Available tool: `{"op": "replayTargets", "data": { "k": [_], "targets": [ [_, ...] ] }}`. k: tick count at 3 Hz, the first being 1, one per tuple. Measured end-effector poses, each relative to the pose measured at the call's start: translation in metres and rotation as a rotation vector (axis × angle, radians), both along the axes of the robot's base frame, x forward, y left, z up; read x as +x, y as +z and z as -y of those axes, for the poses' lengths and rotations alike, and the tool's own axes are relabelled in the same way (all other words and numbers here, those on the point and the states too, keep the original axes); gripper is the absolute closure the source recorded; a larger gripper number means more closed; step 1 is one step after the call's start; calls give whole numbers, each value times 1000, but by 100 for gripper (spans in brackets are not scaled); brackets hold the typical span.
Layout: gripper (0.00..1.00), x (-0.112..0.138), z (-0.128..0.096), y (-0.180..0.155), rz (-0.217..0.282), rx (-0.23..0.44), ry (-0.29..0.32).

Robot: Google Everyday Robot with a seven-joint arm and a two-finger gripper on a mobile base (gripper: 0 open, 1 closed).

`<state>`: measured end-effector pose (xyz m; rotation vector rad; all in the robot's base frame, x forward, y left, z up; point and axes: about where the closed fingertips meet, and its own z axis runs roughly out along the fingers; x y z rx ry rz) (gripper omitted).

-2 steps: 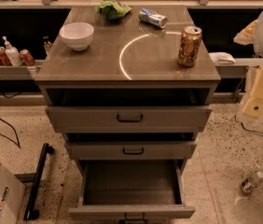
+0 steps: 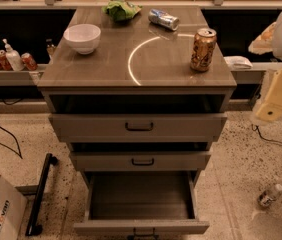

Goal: Close bottom drawer

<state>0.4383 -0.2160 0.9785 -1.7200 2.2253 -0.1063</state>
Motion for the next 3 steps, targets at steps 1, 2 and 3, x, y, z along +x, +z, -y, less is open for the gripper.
{"op": "replayTargets", "data": {
  "k": [1, 2, 3],
  "targets": [
    [38, -12, -12, -18, -33, 31, 35],
    [63, -36, -29, -55, -80, 85, 72],
    [86, -51, -39, -99, -85, 107, 101]
  ]
}}
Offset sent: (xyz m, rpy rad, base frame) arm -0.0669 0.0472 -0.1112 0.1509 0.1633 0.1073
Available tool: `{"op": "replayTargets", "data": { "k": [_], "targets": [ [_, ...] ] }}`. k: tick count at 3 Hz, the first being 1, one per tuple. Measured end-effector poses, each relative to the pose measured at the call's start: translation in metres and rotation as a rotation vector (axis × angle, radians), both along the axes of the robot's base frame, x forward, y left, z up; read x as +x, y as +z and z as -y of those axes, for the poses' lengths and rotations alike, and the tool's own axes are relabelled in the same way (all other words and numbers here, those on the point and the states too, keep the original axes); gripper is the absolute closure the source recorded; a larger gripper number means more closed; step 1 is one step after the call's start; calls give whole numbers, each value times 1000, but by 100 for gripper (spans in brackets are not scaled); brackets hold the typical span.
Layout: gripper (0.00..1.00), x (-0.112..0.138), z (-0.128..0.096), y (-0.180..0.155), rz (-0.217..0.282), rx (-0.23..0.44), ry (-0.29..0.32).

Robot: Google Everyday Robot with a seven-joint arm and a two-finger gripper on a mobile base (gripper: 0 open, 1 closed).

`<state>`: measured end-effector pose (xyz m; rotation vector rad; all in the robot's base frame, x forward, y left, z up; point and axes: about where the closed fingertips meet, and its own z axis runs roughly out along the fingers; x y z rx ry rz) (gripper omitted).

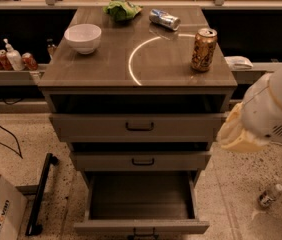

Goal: Close bottom drawer

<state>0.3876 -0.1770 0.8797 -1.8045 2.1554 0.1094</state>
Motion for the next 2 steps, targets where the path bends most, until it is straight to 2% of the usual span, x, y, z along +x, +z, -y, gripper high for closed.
{"op": "replayTargets", "data": {
  "k": [1, 2],
  "targets": [
    [100, 0, 1, -7, 0, -4, -5],
    [100, 0, 0, -6, 0, -4, -4]
  ]
}}
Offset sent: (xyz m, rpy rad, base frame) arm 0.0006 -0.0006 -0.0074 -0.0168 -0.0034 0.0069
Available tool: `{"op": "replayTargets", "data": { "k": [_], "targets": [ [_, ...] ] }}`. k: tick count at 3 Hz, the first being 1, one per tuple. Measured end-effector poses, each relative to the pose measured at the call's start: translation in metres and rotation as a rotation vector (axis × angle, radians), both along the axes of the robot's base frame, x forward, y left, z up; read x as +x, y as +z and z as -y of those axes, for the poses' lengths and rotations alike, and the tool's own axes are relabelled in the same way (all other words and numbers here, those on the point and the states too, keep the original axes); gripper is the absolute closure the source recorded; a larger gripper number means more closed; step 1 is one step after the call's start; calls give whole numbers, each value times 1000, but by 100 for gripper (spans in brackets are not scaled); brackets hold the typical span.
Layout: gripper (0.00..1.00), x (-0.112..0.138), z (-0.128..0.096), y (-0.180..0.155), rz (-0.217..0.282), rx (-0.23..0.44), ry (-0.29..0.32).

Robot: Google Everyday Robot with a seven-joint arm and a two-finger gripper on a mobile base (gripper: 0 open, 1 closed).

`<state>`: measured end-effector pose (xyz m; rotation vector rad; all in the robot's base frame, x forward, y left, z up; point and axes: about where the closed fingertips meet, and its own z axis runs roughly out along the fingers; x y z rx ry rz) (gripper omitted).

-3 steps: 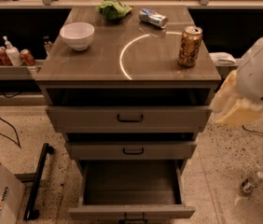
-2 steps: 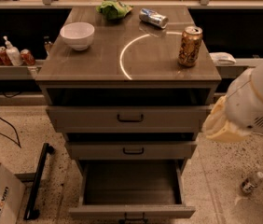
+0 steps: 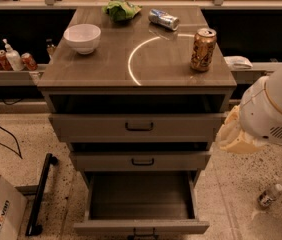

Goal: Close bottom drawer

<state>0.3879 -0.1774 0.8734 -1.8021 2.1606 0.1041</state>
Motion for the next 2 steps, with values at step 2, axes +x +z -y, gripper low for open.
{"op": "replayTargets", "data": {
  "k": [2],
  "targets": [
    [100, -2, -32, -60, 0, 69, 32]
  ]
}}
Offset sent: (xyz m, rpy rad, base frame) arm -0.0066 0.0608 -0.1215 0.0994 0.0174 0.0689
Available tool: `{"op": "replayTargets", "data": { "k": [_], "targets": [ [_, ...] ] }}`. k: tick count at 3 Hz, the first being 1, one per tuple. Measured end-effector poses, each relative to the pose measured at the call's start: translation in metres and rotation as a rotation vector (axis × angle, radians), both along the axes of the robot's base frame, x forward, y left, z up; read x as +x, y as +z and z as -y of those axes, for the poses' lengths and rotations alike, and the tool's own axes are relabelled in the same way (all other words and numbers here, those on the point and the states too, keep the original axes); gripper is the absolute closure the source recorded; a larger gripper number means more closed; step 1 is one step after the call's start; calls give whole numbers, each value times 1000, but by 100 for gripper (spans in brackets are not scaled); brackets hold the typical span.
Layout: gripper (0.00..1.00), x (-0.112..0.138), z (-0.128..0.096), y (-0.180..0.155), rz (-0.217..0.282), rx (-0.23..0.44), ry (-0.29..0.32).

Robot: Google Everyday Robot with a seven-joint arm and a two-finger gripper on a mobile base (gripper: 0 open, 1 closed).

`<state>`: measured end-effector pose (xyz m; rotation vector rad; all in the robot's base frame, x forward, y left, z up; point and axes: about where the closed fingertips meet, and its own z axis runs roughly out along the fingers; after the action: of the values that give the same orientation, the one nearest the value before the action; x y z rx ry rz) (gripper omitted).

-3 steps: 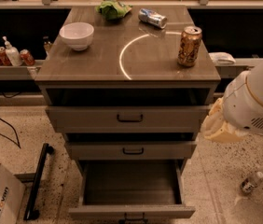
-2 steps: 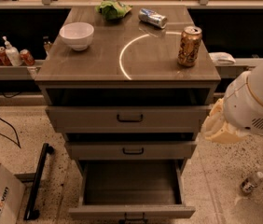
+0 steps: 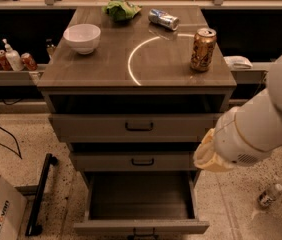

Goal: Close bottom drawer

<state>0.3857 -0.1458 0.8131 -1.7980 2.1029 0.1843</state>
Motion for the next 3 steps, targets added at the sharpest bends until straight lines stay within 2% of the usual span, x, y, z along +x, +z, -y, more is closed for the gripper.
{"op": "replayTargets", "data": {
  "k": [1, 2, 3],
  "targets": [
    [100, -5, -20, -50, -33, 28, 15],
    [100, -7, -26, -108, -72, 78, -5],
    [100, -4, -26, -107, -60, 78, -10]
  ]
}}
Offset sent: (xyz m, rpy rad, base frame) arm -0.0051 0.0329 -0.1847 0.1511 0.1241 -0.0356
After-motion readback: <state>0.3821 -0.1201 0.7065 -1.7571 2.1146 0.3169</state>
